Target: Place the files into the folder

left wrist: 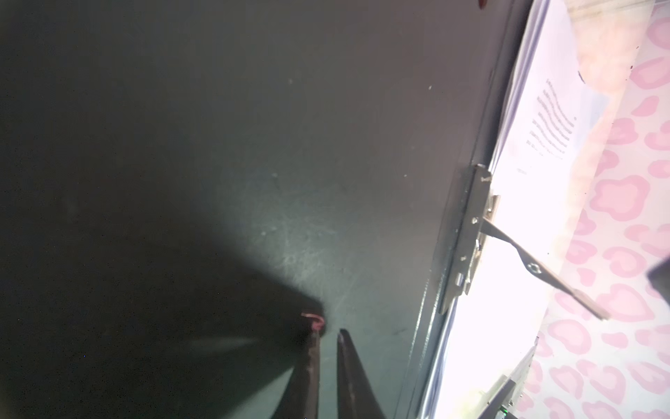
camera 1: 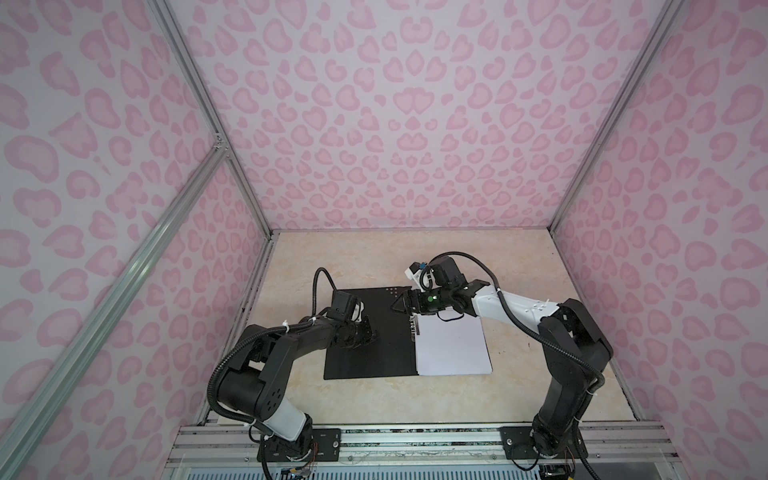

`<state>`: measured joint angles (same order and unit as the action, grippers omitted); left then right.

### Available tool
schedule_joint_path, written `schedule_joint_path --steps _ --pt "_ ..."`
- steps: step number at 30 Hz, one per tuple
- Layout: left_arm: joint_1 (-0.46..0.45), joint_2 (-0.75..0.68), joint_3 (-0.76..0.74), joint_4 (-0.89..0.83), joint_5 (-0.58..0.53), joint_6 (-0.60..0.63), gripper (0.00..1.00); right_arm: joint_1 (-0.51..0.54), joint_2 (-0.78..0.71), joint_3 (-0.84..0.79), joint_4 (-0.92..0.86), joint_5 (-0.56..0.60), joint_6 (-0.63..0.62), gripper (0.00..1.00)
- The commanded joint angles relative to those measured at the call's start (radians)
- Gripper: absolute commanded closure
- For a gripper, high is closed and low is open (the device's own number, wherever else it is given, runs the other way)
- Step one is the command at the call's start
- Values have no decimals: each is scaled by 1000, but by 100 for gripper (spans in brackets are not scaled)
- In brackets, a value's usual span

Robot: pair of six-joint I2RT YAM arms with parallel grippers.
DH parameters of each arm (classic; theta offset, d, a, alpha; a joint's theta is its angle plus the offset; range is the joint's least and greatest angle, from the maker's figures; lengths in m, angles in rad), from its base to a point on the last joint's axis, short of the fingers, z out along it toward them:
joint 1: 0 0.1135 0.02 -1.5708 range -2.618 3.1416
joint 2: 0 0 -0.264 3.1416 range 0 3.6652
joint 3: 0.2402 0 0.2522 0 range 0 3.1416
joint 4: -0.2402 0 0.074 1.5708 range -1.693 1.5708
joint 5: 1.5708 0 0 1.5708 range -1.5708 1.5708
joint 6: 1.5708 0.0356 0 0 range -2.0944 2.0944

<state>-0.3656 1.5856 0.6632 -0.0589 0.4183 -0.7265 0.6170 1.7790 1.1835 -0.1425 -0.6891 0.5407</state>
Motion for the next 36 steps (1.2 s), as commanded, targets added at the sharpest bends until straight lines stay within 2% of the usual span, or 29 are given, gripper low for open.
schedule_joint_path --steps 1,2,5,9,11,16,19,25,29,36 --pt "3 -11 -17 -120 -102 1 85 -4 -76 -31 -79 151 43 14" --pt "4 -13 -19 -121 -105 1 85 -9 -93 -35 -113 193 74 17" --pt "4 -19 -33 -114 -108 -4 85 -10 -135 -56 -158 214 206 41" --pt "3 -24 -56 -96 -124 -23 85 -7 -202 -171 -60 232 484 52" --pt "3 -30 -64 -88 -133 -34 85 -5 -206 -191 -28 222 575 55" --pt "4 -50 -87 -76 -151 -54 85 9 -209 -165 -63 285 728 57" --pt "3 -53 -89 -77 -156 -52 85 15 -199 -154 -59 308 813 67" --pt "3 -52 -100 -58 -151 -56 85 33 -119 -75 -118 300 874 85" --pt "3 -52 -107 -50 -150 -56 85 53 -68 -61 -93 272 907 86" --pt "4 -54 -110 -47 -144 -54 85 67 -42 -47 -121 290 921 89"
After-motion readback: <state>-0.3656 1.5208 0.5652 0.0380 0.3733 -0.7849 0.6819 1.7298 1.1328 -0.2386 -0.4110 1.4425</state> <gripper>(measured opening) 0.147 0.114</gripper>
